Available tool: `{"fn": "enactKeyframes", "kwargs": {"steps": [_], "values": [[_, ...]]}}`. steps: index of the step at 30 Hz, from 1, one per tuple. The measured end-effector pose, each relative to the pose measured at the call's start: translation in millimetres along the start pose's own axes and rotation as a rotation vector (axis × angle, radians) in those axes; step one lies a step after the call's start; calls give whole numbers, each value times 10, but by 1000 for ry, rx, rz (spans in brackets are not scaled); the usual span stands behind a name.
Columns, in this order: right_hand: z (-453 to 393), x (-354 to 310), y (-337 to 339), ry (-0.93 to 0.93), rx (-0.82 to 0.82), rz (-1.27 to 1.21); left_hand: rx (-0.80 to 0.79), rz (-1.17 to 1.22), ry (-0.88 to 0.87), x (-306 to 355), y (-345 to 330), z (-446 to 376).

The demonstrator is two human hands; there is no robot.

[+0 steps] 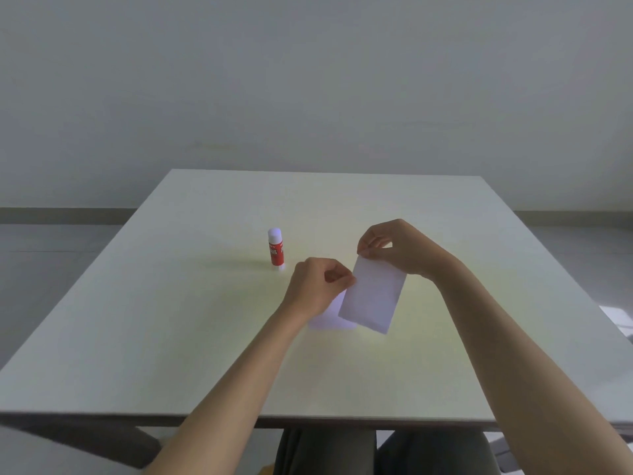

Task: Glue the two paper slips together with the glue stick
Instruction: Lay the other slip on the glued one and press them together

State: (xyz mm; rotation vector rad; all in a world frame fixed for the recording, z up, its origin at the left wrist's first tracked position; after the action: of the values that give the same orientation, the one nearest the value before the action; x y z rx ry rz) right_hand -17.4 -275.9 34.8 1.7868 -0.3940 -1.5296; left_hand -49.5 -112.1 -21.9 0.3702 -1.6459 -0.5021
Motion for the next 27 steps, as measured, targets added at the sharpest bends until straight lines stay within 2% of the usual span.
{"fn": "enactKeyframes", "kwargs": {"steps": [3,7,9,15,18,22,27], "values": [[8,-8,-16,13,34,-37,19,52,16,-8,38,19],[57,112,-24,-65,247,-144,106,193,93,-58,140,35],[111,172,-69,-135,298,-210,154,272,149,-103,195,39],[205,240,-335,-242,215,-344,220,264,216,-238,319,61],[158,227,-403,-279,251,-364,240,234,240,-269,364,66],[85,238,-513,-344,278,-305,267,161,272,-312,383,63],[46,310,-624,-441,232,-220,217,50,324,-401,324,73]]}}
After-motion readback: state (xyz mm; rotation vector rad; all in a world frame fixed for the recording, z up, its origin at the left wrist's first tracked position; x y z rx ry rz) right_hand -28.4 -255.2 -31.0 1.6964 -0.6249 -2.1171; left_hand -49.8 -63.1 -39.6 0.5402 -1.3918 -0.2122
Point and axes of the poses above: each hand's wrist, its own z-axis away from the middle knuckle, its own y-axis out of the back of the hand, x = y × z, the point moved 2 cm from there along -z, towards the middle knuckle, and after that the axes turned 2 degrees about x, right-handed, at the moved point
